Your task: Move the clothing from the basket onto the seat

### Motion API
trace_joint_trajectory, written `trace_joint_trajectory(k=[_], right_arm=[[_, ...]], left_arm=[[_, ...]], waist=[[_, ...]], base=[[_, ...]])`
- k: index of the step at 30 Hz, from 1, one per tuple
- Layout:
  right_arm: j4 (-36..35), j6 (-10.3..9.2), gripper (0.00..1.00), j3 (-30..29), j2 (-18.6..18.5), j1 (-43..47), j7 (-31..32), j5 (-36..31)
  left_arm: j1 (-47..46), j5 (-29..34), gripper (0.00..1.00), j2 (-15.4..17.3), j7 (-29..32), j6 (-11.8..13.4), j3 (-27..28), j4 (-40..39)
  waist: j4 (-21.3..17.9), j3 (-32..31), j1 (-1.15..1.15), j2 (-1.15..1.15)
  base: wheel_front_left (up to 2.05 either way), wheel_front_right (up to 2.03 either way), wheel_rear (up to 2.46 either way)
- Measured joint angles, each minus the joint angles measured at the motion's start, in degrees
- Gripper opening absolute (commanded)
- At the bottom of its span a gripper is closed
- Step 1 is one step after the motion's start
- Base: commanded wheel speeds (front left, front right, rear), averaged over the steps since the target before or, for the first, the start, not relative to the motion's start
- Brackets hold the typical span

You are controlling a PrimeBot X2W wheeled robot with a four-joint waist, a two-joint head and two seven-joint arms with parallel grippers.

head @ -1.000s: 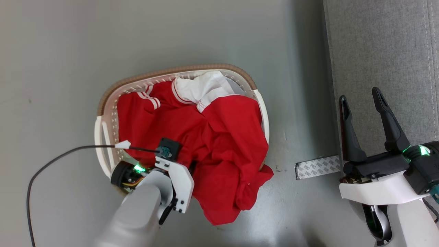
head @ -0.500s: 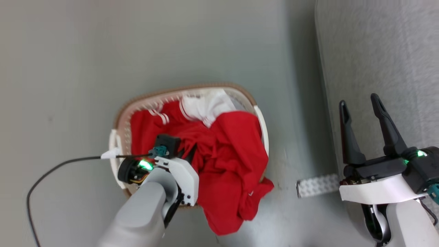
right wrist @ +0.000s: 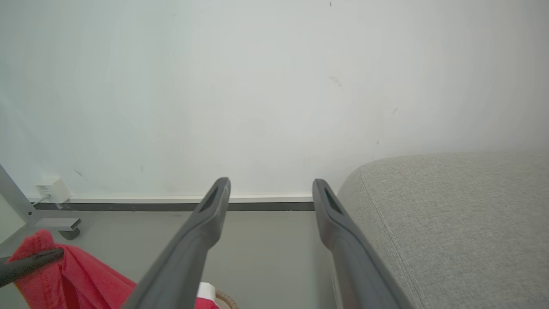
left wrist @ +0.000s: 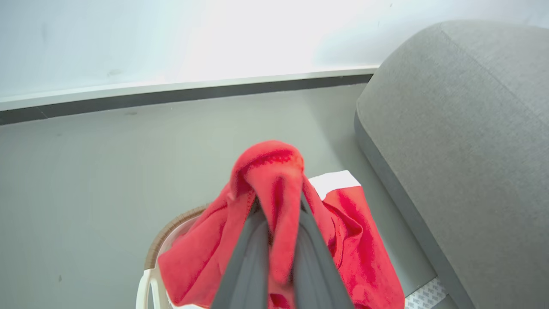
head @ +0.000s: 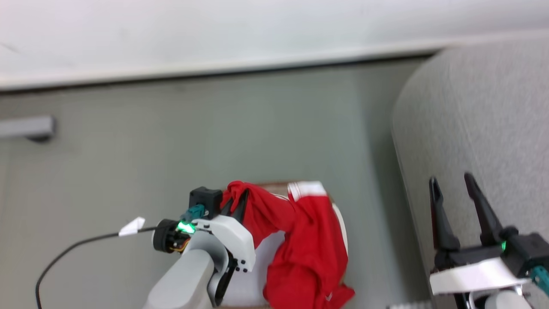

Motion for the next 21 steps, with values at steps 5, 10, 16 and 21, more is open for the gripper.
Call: trace_joint_trajectory(k=[5, 10, 16, 21], right_arm=[[0.66, 0.00, 1.00, -1.02, 0.00, 4.59, 0.00, -0.10], [0.70, 0.00, 1.00, -1.58, 0.00, 9.10, -0.09, -0.62], [0.26, 0.00, 1.00, -1.58, -0.01, 13.41, -0.08, -0.62], [-0.94, 0.01, 1.00, -1.51, 0.01, 15.73, 0.18, -0.44]], left_arm=[[2.92, -0.93, 0.00, 0.91, -0.52, 1.21, 0.96, -4.19], [5.95, -1.37, 0.00, 2.75, 0.70, 2.31, 1.24, -9.72], [9.15, -1.77, 0.00, 5.53, 3.35, 3.88, 1.23, -18.11], [10.68, -1.77, 0.00, 8.38, 7.12, 5.78, 1.21, -26.91]], waist=[[1.68, -7.07, -0.01, 0.00], [3.23, -13.10, -0.01, 0.00], [4.57, -18.28, 0.00, 0.00], [5.20, -20.79, 0.00, 0.00]], base=[[0.00, 0.00, 0.00], [0.00, 0.00, 0.00], [0.00, 0.00, 0.00], [0.00, 0.00, 0.00]])
